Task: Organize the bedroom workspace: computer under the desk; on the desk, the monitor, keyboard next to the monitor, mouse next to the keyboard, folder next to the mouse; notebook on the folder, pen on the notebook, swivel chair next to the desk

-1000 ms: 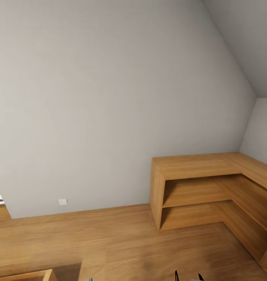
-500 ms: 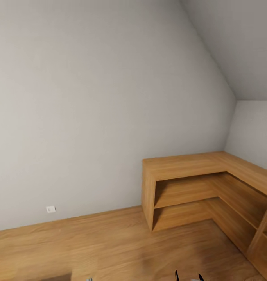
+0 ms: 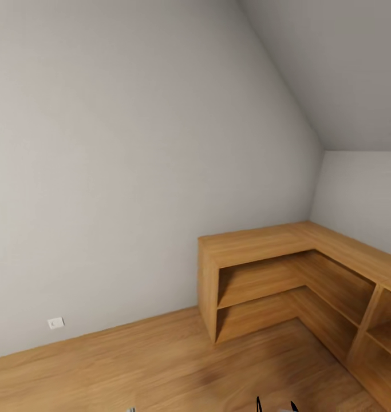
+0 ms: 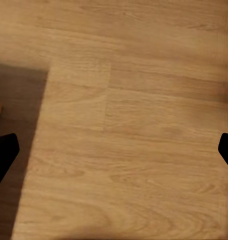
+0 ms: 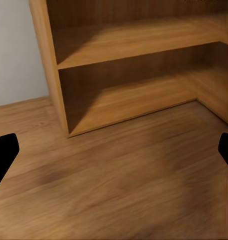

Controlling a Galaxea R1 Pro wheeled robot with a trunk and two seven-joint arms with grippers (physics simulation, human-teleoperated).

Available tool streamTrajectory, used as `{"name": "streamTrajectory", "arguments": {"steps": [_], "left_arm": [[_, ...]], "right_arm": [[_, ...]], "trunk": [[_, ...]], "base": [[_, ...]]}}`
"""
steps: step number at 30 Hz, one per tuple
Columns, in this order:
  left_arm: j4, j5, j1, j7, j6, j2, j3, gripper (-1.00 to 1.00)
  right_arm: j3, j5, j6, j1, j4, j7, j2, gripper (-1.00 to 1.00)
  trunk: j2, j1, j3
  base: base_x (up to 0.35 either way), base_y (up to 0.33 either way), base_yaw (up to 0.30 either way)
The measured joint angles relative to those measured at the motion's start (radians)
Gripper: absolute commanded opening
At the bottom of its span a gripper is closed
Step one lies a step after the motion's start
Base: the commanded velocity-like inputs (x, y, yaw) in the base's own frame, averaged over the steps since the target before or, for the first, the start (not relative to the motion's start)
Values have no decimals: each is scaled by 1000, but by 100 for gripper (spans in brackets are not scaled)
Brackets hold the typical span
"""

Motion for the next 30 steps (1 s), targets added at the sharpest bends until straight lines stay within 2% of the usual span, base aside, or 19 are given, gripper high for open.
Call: {"name": "streamTrajectory", "arguments": {"steps": [19,30], "left_arm": [[0,0,0,0,0,0,0,100],[0,0,0,0,0,-1,0,100]], "right_arm": [[0,0,0,0,0,0,0,100],[0,0,0,1,0,0,0,100]], "trunk": [[0,0,24],[0,-1,38]], "base": [[4,1,-209],[252,0,-211]]}}
